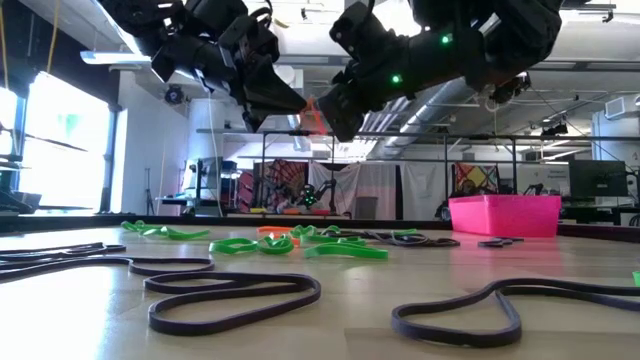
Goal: Sort rubber bands into baskets
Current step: Put the orange rubber band into the red bin
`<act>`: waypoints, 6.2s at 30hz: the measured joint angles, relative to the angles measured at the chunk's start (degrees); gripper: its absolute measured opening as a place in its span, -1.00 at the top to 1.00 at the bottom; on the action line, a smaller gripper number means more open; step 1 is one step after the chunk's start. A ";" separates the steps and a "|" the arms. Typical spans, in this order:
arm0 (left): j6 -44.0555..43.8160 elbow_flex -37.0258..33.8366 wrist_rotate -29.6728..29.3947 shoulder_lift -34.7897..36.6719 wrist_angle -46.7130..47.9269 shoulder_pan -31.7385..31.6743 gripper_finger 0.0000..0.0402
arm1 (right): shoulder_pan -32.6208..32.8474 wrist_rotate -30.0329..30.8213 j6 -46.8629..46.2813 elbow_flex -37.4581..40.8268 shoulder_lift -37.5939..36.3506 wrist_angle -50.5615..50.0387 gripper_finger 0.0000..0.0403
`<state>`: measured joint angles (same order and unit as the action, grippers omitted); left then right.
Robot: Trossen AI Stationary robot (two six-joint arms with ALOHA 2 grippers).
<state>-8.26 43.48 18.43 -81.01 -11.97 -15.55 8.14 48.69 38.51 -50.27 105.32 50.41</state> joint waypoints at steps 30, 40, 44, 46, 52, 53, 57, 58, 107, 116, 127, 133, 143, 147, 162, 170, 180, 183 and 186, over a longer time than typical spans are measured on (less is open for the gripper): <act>6.59 -7.44 -10.38 0.00 -10.95 3.48 1.00 | -2.44 -11.74 -32.10 0.05 0.00 -19.78 0.96; 3.77 -16.82 -10.29 0.00 -22.52 3.21 1.00 | -12.17 -31.83 -56.61 0.07 0.00 -32.93 0.76; 3.34 -16.94 -10.29 0.00 -22.67 3.21 1.00 | -14.94 -36.91 -61.57 0.07 0.00 -34.19 0.49; 3.37 -16.94 -10.29 0.00 -22.67 3.21 1.00 | -15.63 -38.26 -62.51 0.07 0.00 -34.33 0.39; 3.37 -16.94 -10.31 0.00 -22.79 3.23 1.00 | -17.22 -42.59 -64.12 0.07 2.62 -32.64 0.34; 3.37 -16.94 -10.30 0.00 -22.84 3.23 1.00 | -17.39 -43.36 -64.17 0.03 3.48 -32.04 0.34; 3.36 -16.94 -10.29 0.00 -24.14 3.23 1.00 | -17.57 -43.67 -64.14 -2.46 6.67 -32.31 0.34; 3.37 -16.94 -10.29 0.00 -24.20 3.23 1.00 | -17.55 -43.33 -64.12 -3.14 7.27 -32.54 0.34; 3.99 -16.98 -10.47 0.04 -24.39 3.67 1.00 | -20.58 -6.91 -60.47 -13.06 -19.89 -96.05 1.00; 3.96 -16.98 -10.49 0.04 -24.37 3.67 1.00 | -31.17 -3.05 -65.69 -0.76 -24.03 -92.97 1.00; 3.94 -16.98 -10.49 0.04 -24.37 3.67 1.00 | -41.45 1.12 -70.84 13.86 -25.51 -82.15 1.00; 3.94 -16.98 -10.51 0.04 -24.37 3.50 1.00 | -43.78 -1.80 -67.68 17.16 -25.51 -77.05 1.00; 3.83 -16.96 -10.64 0.04 -24.35 3.48 1.00 | -43.93 -2.01 -65.47 12.98 -25.51 -80.50 0.61; 3.86 -16.96 -10.64 0.04 -24.34 3.48 1.00 | -42.79 -1.96 -66.52 9.88 -25.50 -84.82 0.41; 4.81 -16.85 -13.07 0.04 -25.24 1.90 1.00 | -32.93 -3.05 -66.47 6.44 -25.49 -81.93 0.99; 6.04 -16.85 -13.11 0.04 -24.54 -0.03 1.00 | -25.16 -12.01 -61.01 8.88 -25.49 -61.42 1.00; 10.02 -16.85 -13.63 0.04 -20.53 -0.24 1.00 | -24.57 -31.37 -52.56 18.27 -25.46 -37.52 1.00; 10.42 -16.85 -14.43 0.04 -19.58 -0.24 1.00 | -24.57 -33.32 -55.76 19.41 -25.46 -37.80 1.00; 10.43 -16.83 -15.61 0.04 -18.05 -0.24 0.97 | -24.59 -33.72 -56.60 19.72 -25.44 -38.54 1.00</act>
<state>2.17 26.65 2.83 -80.97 -30.01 -15.79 -16.45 14.97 -18.09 -30.55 79.88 11.87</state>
